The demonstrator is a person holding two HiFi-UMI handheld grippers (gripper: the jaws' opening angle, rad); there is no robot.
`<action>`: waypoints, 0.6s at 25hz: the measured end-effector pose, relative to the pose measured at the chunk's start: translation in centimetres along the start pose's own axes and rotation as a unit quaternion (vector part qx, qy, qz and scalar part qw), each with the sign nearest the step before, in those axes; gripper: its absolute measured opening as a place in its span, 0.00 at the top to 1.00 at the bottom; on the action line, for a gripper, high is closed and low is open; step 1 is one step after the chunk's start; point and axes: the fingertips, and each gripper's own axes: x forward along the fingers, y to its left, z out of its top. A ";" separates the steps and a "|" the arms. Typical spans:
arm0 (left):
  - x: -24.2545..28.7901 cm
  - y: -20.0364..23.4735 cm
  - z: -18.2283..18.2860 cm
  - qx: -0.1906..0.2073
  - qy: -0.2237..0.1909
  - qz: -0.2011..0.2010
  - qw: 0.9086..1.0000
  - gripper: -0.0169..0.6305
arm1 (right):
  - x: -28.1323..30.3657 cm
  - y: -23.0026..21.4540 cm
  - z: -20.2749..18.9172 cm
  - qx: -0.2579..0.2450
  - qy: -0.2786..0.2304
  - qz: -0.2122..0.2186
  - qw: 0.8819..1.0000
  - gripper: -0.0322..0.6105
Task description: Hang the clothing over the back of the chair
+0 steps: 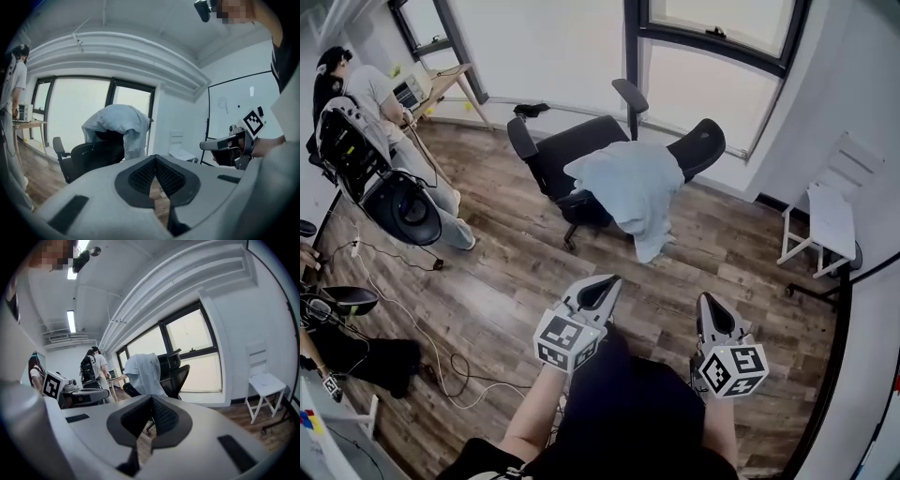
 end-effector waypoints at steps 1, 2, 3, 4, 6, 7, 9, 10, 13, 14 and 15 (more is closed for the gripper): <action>0.1 0.0 -0.1 0.000 0.001 0.000 1.000 0.96 | 0.0 0.1 0.0 -0.003 0.001 0.001 1.000 0.95; 0.1 0.0 -0.1 -0.001 0.002 -0.001 1.000 0.96 | 0.1 0.1 -0.1 -0.005 0.003 0.001 1.000 0.95; 0.2 0.0 -0.1 -0.002 0.002 -0.002 1.000 0.96 | 0.1 0.2 -0.1 -0.005 0.004 0.001 1.000 0.95; 0.3 -0.1 -0.1 -0.003 0.002 -0.004 1.000 0.96 | 0.2 0.2 -0.2 -0.004 0.006 0.001 1.000 0.95; 0.5 -0.2 -0.1 -0.003 0.003 -0.008 1.000 0.96 | 0.3 0.1 -0.2 -0.002 0.007 0.001 1.000 0.95; 0.6 -0.3 -0.1 -0.002 0.005 -0.009 1.000 0.96 | 0.3 0.1 -0.2 -0.001 0.007 0.000 1.000 0.95; 0.8 -0.4 -0.1 -0.002 0.008 -0.011 1.000 0.96 | 0.4 -0.1 -0.1 0.001 0.007 -0.001 1.000 0.95; 0.8 -0.3 -0.1 -0.001 0.008 -0.012 1.000 0.96 | 0.4 -0.1 -0.1 0.002 0.007 -0.001 1.000 0.95; 0.7 -0.2 -0.1 -0.001 0.006 -0.013 1.000 0.96 | 0.5 0.1 -0.3 0.002 0.007 -0.002 1.000 0.95; 0.7 -0.2 -0.2 -0.002 0.005 -0.014 1.000 0.96 | 0.5 0.2 -0.5 0.002 0.008 -0.002 1.000 0.95; 0.6 -0.1 -0.3 -0.002 0.005 -0.014 1.000 0.96 | 0.4 0.2 -0.6 0.003 0.008 -0.002 1.000 0.95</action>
